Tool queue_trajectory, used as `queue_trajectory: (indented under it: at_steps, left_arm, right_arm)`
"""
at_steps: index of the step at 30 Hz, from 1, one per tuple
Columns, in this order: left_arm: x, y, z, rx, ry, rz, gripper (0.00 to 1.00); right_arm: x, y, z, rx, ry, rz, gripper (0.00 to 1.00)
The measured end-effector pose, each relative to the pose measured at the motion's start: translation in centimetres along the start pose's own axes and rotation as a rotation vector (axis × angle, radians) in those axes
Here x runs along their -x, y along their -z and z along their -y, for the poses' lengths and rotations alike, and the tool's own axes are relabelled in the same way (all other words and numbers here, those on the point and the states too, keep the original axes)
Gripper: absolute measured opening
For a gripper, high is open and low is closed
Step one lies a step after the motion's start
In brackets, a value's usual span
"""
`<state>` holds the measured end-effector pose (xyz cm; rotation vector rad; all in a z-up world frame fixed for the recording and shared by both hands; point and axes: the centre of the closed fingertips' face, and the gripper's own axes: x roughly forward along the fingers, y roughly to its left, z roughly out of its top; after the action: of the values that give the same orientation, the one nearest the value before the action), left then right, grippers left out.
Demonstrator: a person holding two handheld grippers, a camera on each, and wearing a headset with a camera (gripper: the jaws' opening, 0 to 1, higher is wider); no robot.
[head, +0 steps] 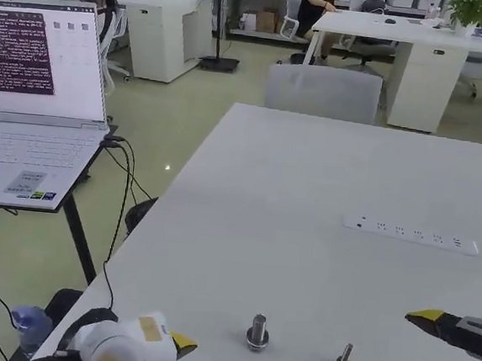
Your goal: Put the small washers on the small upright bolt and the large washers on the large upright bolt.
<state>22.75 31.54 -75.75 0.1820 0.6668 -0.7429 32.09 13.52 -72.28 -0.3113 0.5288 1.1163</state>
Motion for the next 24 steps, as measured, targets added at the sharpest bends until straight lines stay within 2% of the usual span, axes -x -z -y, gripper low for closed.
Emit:
queue_trajectory:
  at_steps: [10,14,19,24]
  left_arm:
    - [0.6,-0.6,0.9,0.044,-0.009,0.076,0.79]
    - [0.8,-0.3,1.2,0.061,-0.007,0.098,0.81]
    - [0.5,0.7,1.2,0.036,-0.016,0.080,0.84]
    - [0.0,1.2,1.2,0.035,-0.018,0.079,0.86]
  right_arm:
    - [2.8,3.4,-2.0,-0.052,0.069,0.030,0.78]
    - [3.0,5.0,-2.7,-0.043,0.097,0.010,0.81]
    - [2.8,6.1,-3.7,-0.071,0.100,0.019,0.86]
    - [2.2,6.6,-4.6,-0.085,0.089,0.028,0.91]
